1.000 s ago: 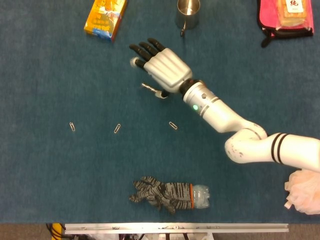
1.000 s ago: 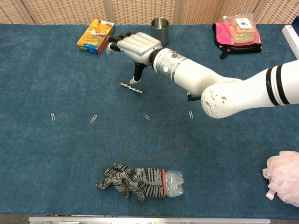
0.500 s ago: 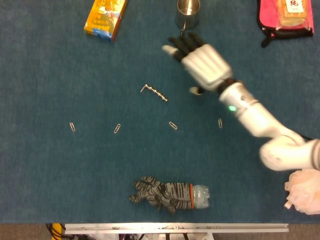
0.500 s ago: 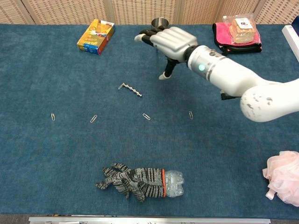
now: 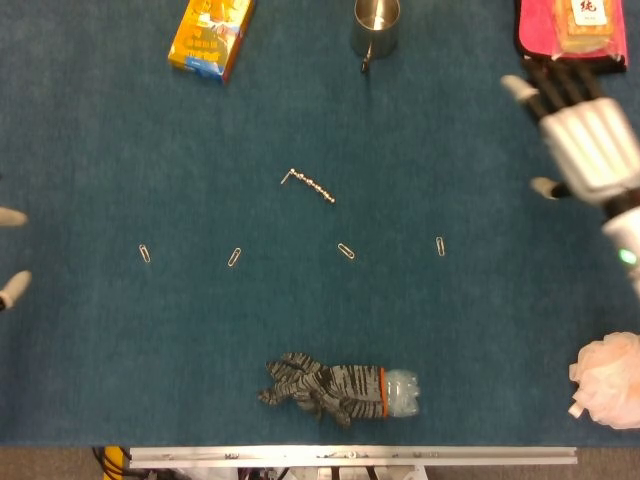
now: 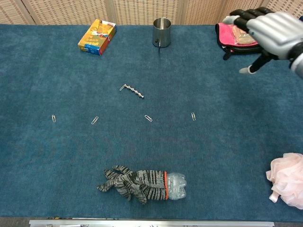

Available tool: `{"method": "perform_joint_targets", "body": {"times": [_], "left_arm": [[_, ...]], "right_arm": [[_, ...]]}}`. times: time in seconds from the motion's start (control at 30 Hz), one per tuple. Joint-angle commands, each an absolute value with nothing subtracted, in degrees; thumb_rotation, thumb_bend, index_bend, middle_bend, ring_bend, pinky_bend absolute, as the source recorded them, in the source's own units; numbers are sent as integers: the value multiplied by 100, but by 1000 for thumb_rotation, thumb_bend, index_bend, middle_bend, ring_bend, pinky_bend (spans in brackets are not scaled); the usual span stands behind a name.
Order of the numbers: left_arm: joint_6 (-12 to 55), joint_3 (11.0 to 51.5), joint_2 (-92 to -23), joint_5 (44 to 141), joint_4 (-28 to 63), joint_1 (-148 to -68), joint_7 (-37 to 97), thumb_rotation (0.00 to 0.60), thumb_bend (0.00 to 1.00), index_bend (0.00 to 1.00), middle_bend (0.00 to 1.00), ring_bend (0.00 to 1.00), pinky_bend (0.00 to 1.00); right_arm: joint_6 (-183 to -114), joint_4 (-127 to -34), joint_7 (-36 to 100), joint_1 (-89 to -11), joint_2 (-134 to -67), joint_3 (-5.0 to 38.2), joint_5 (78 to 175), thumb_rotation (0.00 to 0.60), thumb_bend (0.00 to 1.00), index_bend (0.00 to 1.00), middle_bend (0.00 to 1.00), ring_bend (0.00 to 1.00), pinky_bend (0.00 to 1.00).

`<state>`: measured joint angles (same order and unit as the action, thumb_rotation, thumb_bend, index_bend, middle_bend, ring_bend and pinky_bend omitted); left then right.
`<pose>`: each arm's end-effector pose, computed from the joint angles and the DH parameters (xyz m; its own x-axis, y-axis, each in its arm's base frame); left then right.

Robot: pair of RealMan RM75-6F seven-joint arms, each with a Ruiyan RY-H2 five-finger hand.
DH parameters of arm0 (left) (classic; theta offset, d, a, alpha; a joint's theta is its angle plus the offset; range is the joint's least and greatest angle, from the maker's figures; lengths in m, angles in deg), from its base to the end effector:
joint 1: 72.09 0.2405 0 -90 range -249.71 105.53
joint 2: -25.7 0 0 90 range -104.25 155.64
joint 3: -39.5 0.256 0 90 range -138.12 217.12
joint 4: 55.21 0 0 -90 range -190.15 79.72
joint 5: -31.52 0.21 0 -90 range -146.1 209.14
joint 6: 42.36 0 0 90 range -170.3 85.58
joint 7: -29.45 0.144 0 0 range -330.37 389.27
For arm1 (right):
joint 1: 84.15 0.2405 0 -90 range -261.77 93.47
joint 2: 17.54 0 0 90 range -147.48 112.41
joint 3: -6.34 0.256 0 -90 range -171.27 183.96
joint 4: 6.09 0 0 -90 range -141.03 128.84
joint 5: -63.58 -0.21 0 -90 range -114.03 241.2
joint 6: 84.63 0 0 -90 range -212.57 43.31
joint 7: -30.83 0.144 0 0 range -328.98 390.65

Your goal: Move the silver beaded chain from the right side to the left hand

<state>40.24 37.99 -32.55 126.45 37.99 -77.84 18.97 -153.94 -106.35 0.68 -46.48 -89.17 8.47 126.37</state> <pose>-0.2977 0.1789 0.1718 0.3283 0.0839 0.9409 0.9361 -0.1619 -0.3122 -0.1893 -0.3100 0.0760 0.6223 -0.1126 0.7747 -0.7681 -0.2785 0.5765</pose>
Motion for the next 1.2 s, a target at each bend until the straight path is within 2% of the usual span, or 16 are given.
{"method": "perform_joint_targets", "body": {"times": [0.03, 0.17, 0.37, 0.7, 0.93, 1.2], "left_arm": [[3794, 3751, -3225, 12782, 4020, -8051, 1999, 600, 211, 379, 123, 39, 155], [3534, 3712, -3297, 12900, 4212, -8356, 1991, 600, 211, 391, 114, 1, 106], [3047, 3635, -3478, 13024, 4280, -8872, 2131, 600, 211, 391, 66, 0, 54], [2017, 3395, -3912, 12671, 4347, -9740, 2642, 600, 211, 353, 58, 0, 38], [1236, 3185, -4396, 12156, 4057, -10387, 2930, 600, 211, 322, 58, 0, 37], [588, 3138, -4805, 11741, 3724, -10927, 3265, 600, 211, 318, 57, 0, 37]], "right_arm": [[-15868, -10933, 210, -5099, -8550, 633, 12933, 600, 0, 110, 44, 0, 0], [-16211, -11017, 338, -5515, -8257, 501, 13010, 600, 0, 120, 47, 0, 0], [-16450, -11080, 381, -5945, -7895, 413, 12993, 600, 0, 124, 47, 0, 0], [-16680, -11159, 500, -6358, -7510, 502, 13131, 600, 0, 138, 47, 0, 0], [-16667, -11080, 692, -6532, -7375, 629, 13189, 600, 0, 138, 47, 0, 0], [-16612, -11005, 904, -6675, -7270, 753, 13258, 600, 0, 150, 47, 0, 0]]}}
